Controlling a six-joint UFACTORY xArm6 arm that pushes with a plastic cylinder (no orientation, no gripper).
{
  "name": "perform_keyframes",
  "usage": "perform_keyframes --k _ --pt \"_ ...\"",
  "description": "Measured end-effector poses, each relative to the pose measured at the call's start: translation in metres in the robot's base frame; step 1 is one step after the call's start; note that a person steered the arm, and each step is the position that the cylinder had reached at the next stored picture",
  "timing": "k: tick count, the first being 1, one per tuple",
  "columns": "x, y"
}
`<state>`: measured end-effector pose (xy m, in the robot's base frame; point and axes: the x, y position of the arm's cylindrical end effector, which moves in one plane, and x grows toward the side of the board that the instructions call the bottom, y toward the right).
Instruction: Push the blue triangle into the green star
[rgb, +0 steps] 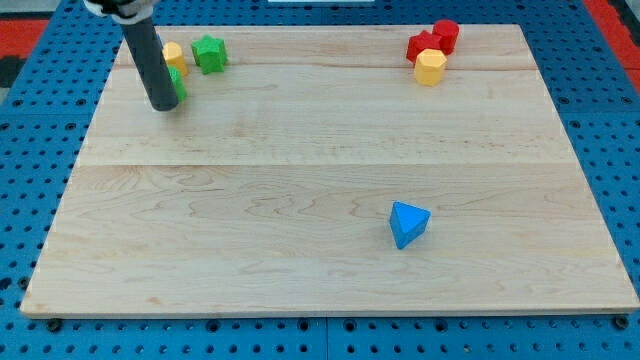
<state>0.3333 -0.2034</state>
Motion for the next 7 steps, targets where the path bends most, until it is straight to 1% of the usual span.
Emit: perform_keyframes --k 1,2,3,4,5,6,7 --pt "0.002 0.002" --pt "0.028 0.073" --pt "0.041 0.193" --pt "0.128 0.302" --pt "0.23 0.357" --pt "0.222 0.31" --pt "0.156 0.296"
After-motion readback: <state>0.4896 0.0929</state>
